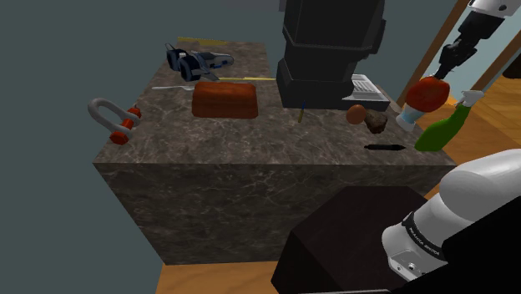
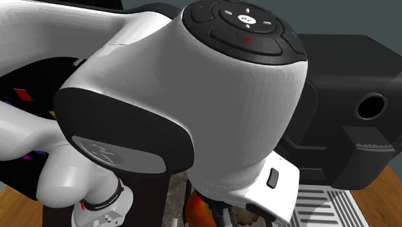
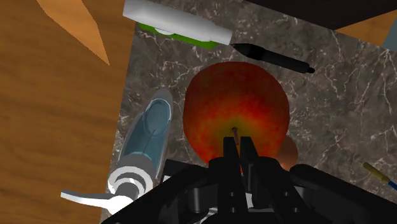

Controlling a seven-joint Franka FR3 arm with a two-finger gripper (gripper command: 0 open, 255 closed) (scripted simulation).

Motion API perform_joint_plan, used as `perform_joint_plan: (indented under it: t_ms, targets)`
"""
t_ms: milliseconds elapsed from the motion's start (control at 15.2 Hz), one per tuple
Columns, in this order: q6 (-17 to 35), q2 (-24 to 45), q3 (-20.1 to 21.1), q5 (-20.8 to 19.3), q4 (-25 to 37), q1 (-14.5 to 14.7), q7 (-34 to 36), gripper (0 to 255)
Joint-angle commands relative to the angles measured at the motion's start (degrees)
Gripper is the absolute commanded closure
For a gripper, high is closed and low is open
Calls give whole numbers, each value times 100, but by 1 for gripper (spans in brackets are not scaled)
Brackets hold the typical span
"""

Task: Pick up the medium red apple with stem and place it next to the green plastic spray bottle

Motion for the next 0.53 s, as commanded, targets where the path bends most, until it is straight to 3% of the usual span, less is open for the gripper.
perform_joint_plan:
  t_ms: [0, 462]
  targets:
    - [163, -11, -22, -20, -171, -11, 4, 255]
    - [704, 30, -135, -84, -670, -40, -21, 255]
